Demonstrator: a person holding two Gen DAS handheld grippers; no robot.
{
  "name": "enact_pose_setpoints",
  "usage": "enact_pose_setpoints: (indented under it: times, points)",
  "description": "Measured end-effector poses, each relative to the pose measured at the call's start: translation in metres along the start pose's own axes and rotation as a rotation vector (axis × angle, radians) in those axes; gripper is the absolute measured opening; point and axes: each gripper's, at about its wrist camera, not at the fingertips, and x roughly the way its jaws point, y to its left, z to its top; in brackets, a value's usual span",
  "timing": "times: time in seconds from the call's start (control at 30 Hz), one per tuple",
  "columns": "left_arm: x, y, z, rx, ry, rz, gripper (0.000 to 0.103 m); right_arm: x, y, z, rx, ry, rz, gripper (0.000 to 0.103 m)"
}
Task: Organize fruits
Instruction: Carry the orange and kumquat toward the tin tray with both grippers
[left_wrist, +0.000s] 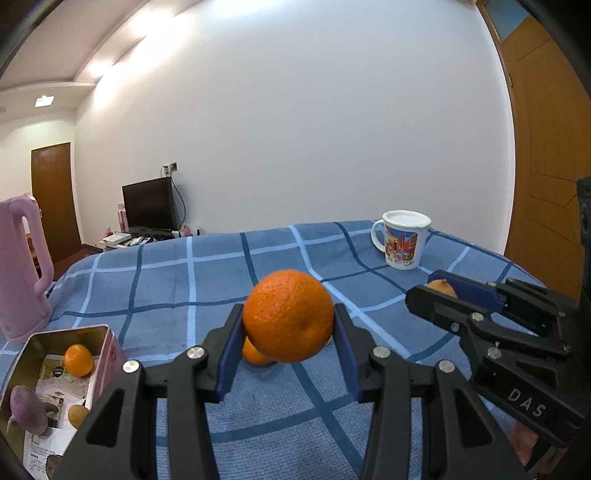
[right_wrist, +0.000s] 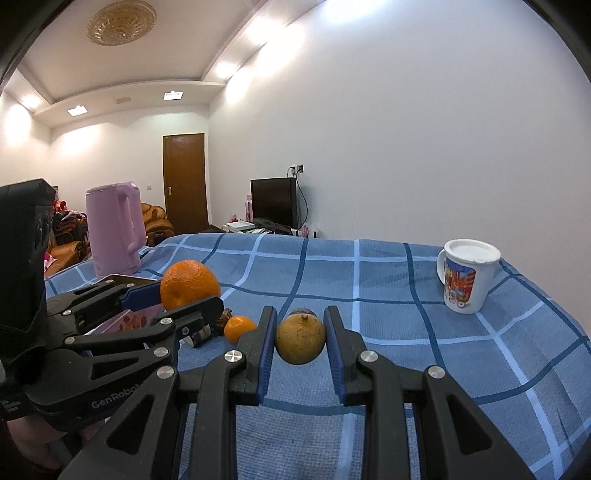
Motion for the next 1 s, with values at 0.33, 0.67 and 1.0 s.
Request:
enact_pose_setpoints:
  times: [0.33, 0.67, 1.0]
  points:
    - [-0.008, 0.002, 0.0, -0.005, -0.038, 0.018, 0.048, -0.006, 0.003, -0.001, -0.022, -0.033, -0.004, 0.028]
    - [-0.009, 0.004, -0.001, 0.006, -0.015, 0.029, 0.048, -0.004, 0.009, 0.0, -0.047, -0.024, 0.009, 0.028]
    - [-0.013, 0.023, -0.006, -0.01, 0.019, 0.043, 0.048, 0.01, 0.035, 0.002, -0.082, 0.015, 0.062, 0.028]
